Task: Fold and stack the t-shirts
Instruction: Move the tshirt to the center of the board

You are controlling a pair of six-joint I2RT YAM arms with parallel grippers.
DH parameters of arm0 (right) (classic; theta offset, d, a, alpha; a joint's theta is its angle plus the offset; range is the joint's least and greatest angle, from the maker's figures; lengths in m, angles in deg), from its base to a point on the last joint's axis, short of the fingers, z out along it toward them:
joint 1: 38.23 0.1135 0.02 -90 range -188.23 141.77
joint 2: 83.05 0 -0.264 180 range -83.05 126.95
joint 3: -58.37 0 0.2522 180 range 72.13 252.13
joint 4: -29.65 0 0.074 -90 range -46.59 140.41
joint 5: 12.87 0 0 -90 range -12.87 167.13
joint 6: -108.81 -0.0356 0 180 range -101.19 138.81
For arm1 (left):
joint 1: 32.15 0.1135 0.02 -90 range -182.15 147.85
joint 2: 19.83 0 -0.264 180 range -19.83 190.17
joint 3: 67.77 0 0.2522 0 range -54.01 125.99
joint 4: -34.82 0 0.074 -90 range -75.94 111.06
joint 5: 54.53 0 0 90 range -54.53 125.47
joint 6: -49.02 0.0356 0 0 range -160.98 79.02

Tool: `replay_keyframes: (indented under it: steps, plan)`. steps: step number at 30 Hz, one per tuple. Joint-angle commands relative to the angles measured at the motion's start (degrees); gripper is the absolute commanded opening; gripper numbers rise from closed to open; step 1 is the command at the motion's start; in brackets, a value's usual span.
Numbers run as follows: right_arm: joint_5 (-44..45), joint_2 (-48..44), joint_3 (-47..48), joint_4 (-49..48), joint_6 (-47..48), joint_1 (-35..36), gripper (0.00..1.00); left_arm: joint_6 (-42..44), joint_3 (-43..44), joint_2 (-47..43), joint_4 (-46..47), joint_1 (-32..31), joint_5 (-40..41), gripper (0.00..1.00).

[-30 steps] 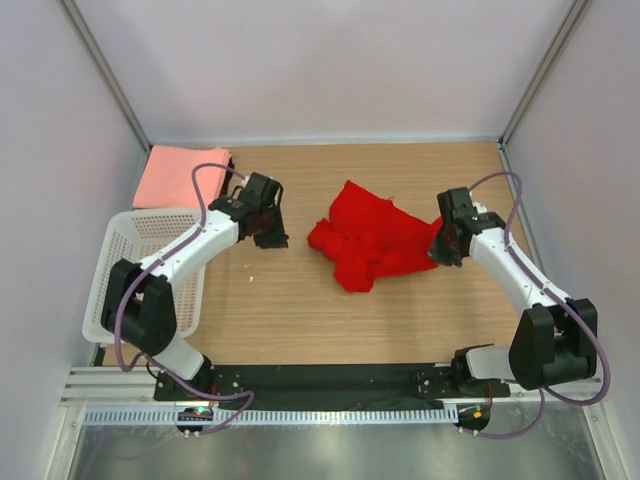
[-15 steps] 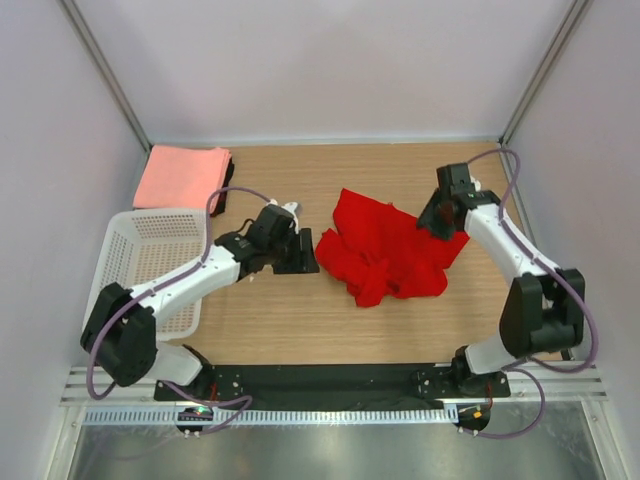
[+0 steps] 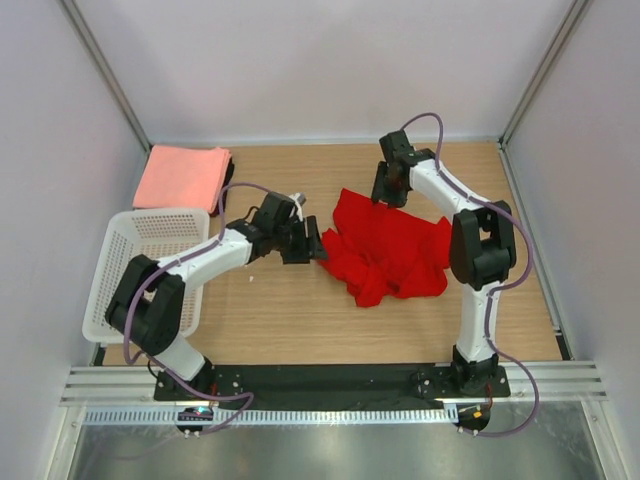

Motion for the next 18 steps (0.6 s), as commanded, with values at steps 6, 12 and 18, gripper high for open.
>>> replay_keyframes:
  steps: [6, 12, 18]
  plan:
    - [-12.1, -19.4, -18.2, -0.3, 0.7, 1.2, 0.52, -2.4, 1.0, 5.1, 10.8, -1.5, -10.3, 0.62]
    - [-15.9, -28.6, -30.9, -5.3, -1.9, 4.2, 0.54, -5.3, 2.2, 10.6, 14.0, -2.4, -10.8, 0.52]
    - [-14.7, -27.9, -33.2, -7.9, -3.1, 8.8, 0.54, -6.5, 2.0, 11.7, 14.0, -3.1, -9.3, 0.19]
